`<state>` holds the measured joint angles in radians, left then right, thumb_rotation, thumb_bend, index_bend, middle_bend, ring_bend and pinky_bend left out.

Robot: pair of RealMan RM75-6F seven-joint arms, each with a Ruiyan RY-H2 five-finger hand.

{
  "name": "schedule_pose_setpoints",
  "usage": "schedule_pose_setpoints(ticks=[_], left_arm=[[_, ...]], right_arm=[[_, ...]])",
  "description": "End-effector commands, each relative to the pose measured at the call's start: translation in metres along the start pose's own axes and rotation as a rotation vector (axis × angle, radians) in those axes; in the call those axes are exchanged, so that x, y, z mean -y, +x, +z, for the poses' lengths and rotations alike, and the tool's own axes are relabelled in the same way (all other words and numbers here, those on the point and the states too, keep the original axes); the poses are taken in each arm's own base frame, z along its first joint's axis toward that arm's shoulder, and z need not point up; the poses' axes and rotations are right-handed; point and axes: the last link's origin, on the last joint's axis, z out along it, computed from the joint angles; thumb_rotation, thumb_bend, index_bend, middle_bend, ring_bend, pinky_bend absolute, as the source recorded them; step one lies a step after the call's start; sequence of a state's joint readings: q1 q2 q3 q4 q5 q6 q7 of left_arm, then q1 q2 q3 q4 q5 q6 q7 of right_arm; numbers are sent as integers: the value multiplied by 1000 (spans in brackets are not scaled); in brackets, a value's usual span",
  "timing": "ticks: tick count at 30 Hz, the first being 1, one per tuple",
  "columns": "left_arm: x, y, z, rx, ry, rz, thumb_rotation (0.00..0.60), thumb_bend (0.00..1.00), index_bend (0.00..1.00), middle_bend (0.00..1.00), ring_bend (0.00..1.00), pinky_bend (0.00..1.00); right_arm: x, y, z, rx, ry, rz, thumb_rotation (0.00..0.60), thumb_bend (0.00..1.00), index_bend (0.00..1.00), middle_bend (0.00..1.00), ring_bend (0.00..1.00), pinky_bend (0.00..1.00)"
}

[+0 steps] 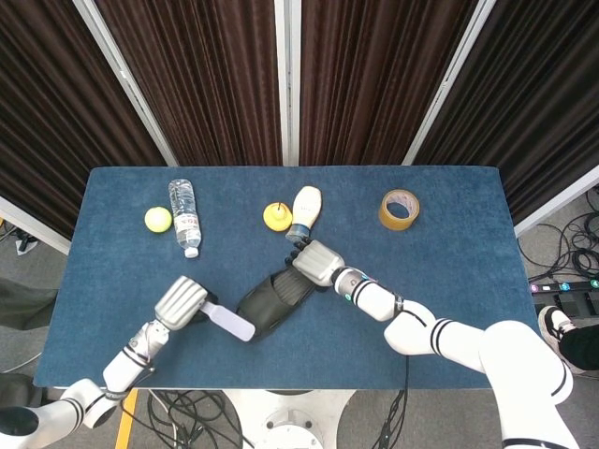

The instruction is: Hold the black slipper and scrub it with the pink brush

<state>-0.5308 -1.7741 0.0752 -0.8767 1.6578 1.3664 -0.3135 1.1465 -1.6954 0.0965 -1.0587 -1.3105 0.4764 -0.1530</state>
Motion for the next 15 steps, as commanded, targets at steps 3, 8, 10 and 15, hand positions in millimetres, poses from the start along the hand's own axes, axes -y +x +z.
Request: schedule_pose_setpoints(ticks=[3, 8, 10, 15], left_arm=[[28, 13, 5, -36, 218, -15, 600, 524, 1000, 1000, 980, 1000], [41, 3, 13, 6, 355, 11, 600, 518, 986, 1000, 945, 1000], [43, 0, 15, 13, 387, 29, 600, 516, 948, 998, 924, 1000], [44, -9, 15, 96, 444, 77, 600, 484, 801, 915, 817, 1000]], right_arm=[[-4, 3, -9, 4, -9, 20, 600, 0, 0, 0, 0, 0], [-18, 15, -35, -65, -38, 44, 600, 0, 0, 0, 0, 0], [-26, 21, -47, -98, -58, 59, 600, 0, 0, 0, 0, 0], [-48, 30, -93, -194, -118, 131, 600, 0, 0, 0, 0, 0]])
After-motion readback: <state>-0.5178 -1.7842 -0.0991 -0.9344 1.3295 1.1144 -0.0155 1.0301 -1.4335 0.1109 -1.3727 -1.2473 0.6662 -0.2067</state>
